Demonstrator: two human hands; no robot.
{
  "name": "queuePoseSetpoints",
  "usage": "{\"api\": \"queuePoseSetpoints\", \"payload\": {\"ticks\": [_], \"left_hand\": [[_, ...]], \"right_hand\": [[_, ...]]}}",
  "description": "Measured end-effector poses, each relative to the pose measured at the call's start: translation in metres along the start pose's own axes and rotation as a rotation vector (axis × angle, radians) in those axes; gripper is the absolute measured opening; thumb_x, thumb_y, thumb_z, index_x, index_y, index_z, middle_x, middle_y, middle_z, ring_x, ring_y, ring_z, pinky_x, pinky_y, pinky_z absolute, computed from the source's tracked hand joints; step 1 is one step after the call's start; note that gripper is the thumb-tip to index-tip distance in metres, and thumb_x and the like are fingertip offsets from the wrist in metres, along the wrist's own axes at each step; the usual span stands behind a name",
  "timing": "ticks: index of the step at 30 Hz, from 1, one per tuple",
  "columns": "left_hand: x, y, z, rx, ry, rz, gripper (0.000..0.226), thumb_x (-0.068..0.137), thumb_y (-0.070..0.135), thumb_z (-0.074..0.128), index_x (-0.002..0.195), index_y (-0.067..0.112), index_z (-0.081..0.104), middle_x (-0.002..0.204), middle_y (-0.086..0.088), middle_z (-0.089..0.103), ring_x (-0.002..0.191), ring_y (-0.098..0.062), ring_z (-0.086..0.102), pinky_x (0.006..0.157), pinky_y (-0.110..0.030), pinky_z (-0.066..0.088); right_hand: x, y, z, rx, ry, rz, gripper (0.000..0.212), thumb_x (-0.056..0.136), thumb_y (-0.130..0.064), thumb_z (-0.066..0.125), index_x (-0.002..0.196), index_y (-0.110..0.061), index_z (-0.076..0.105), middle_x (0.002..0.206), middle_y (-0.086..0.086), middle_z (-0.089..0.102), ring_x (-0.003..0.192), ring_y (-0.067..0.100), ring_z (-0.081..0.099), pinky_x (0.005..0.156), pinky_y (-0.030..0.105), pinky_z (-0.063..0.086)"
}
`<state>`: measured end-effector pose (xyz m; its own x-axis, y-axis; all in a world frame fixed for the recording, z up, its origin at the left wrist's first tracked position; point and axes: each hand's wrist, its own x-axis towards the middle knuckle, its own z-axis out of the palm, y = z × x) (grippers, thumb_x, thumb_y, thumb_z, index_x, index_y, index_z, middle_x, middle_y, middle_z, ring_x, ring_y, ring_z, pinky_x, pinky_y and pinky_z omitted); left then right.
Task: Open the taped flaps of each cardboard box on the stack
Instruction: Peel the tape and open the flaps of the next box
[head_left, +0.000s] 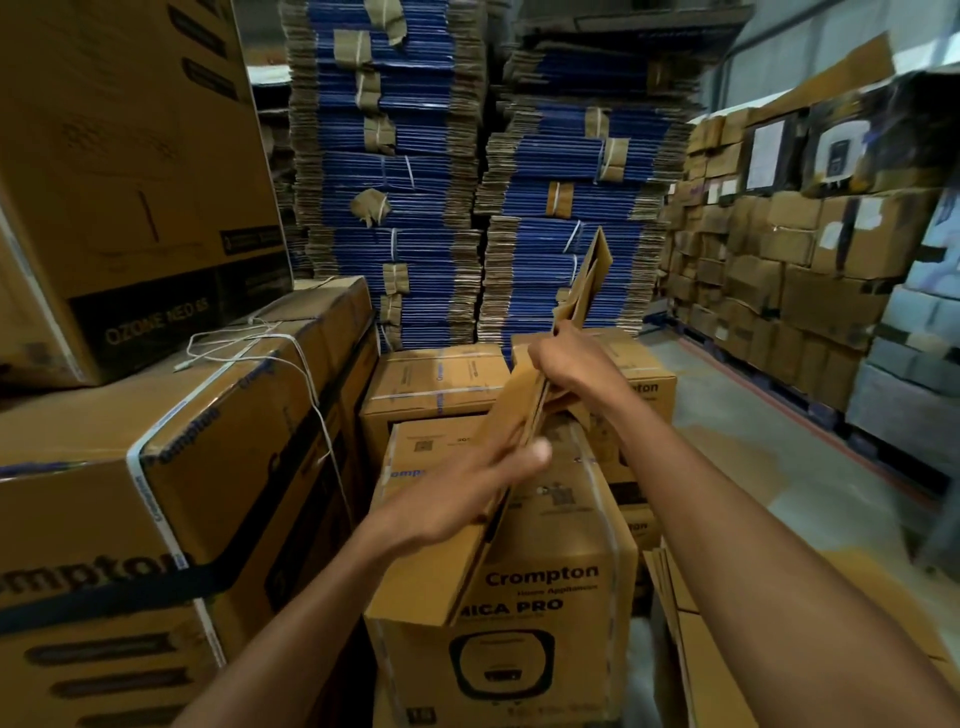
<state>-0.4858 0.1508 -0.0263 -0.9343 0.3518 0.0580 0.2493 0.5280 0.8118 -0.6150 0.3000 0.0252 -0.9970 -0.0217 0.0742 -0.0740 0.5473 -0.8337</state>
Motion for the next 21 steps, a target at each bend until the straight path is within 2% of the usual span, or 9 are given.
{"api": "queuePoseSetpoints", "payload": {"ticks": [3,4,6,9,12,14,16,19,21], "left_hand": [[0.001,-0.046,0.014,0.234,-0.060,-0.049,0.095,0.083,0.079,0.059,0.154,0.058,0.000,0.145,0.030,0.040,0.131,-0.004,0.046,0.104,-0.028,0.045],[0.005,-0.059,0.019,0.342,-0.020,-0.079,0.092,0.084,0.081,0.053,0.154,0.059,-0.002,0.143,0.019,0.052,0.127,-0.011,0.054,0.102,-0.037,0.050],[0.012,-0.070,0.028,0.435,0.103,-0.094,0.071,0.097,0.065,0.044,0.156,0.049,0.008,0.115,0.001,0.066,0.096,-0.016,0.064,0.080,-0.036,0.056],[0.026,-0.052,0.023,0.436,0.273,0.002,0.017,0.108,0.032,0.040,0.122,0.024,0.045,0.080,0.002,0.058,0.064,-0.011,0.054,0.055,-0.023,0.043],[0.045,-0.031,0.003,0.418,0.434,0.009,0.021,0.109,0.026,0.040,0.107,0.014,0.058,0.084,-0.002,0.066,0.076,-0.019,0.066,0.066,-0.037,0.055],[0.055,-0.016,-0.011,0.292,0.527,-0.018,0.027,0.109,0.023,0.040,0.092,0.013,0.059,0.081,-0.006,0.066,0.077,-0.028,0.067,0.070,-0.041,0.058],[0.062,0.002,-0.024,0.151,0.670,-0.034,0.034,0.109,0.019,0.041,0.077,0.017,0.052,0.072,-0.002,0.058,0.069,-0.024,0.060,0.059,-0.031,0.051],[0.073,0.012,-0.034,-0.310,0.870,-0.066,0.033,0.108,0.017,0.040,0.077,0.013,0.052,0.076,-0.005,0.061,0.077,-0.027,0.067,0.057,-0.026,0.058],[0.077,0.003,-0.031,-0.693,0.876,-0.068,0.026,0.109,0.013,0.036,0.095,0.010,0.058,0.094,-0.013,0.069,0.094,-0.031,0.071,0.062,-0.036,0.063]], "right_hand": [[0.010,0.011,-0.002,0.036,0.029,-0.029,0.072,0.096,-0.020,0.047,0.160,-0.028,0.017,0.134,0.008,0.053,0.078,0.020,0.062,0.051,0.029,0.046],[0.012,0.013,-0.002,0.086,0.023,-0.036,0.078,0.096,-0.018,0.048,0.160,-0.036,0.007,0.135,0.006,0.052,0.076,0.024,0.065,0.051,0.032,0.050],[0.017,0.015,-0.001,0.235,-0.042,-0.066,0.081,0.098,-0.024,0.055,0.157,-0.047,0.005,0.138,0.007,0.051,0.091,0.035,0.070,0.066,0.044,0.062],[0.010,0.021,0.006,0.467,-0.080,-0.115,0.052,0.099,-0.044,0.057,0.145,-0.037,0.034,0.131,0.011,0.061,0.105,0.033,0.068,0.071,0.045,0.063],[-0.022,0.031,0.022,0.509,-0.014,-0.165,0.025,0.103,-0.040,0.054,0.122,-0.024,0.059,0.117,0.003,0.066,0.096,0.025,0.070,0.074,0.038,0.063],[-0.045,0.041,0.034,0.506,-0.057,-0.180,0.024,0.105,-0.031,0.053,0.098,-0.014,0.068,0.098,0.008,0.074,0.081,0.024,0.072,0.071,0.038,0.059],[-0.067,0.049,0.042,0.502,-0.196,-0.140,0.037,0.105,-0.031,0.053,0.089,-0.004,0.072,0.084,0.014,0.076,0.070,0.025,0.071,0.068,0.039,0.058],[-0.088,0.059,0.056,0.550,-0.516,0.012,0.050,0.105,-0.043,0.051,0.112,0.004,0.069,0.103,0.020,0.075,0.078,0.030,0.075,0.073,0.037,0.063],[-0.094,0.066,0.065,0.719,-0.641,0.101,0.051,0.100,-0.054,0.053,0.138,-0.020,0.050,0.133,0.020,0.062,0.096,0.036,0.074,0.087,0.045,0.061]]}}
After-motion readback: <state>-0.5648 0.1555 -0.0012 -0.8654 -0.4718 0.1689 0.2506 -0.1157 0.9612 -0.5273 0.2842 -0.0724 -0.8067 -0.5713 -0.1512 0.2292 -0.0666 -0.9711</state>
